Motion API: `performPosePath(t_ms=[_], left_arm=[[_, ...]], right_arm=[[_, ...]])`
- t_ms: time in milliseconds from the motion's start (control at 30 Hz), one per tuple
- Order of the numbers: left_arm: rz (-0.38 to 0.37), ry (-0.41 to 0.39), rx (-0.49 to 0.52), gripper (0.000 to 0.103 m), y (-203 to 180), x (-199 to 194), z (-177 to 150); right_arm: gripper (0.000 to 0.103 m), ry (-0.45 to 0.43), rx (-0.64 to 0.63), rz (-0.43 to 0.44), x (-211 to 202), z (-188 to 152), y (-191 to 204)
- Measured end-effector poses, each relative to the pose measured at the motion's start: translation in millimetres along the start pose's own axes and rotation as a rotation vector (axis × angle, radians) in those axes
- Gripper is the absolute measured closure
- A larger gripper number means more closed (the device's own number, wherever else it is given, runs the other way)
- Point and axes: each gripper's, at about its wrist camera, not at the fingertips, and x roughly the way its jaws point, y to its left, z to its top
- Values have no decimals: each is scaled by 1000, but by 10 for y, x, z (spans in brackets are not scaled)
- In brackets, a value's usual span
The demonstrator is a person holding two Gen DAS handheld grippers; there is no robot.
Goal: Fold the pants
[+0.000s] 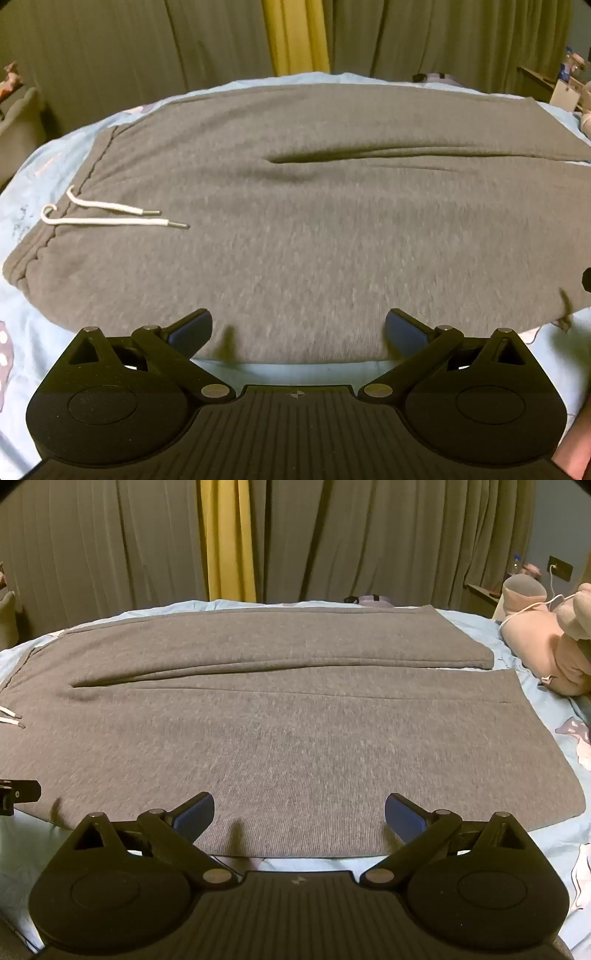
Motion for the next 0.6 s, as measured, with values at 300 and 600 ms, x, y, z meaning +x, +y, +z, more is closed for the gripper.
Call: performPosePath(t_ms=[300,600], left_arm=[[-4,-5,-4,0,-27,38,-90],[-5,9,2,0,-9,31,-41]], right_arm=[[4,-1,3,3,0,-1,0],[4,-1,3,2,3,0,7]])
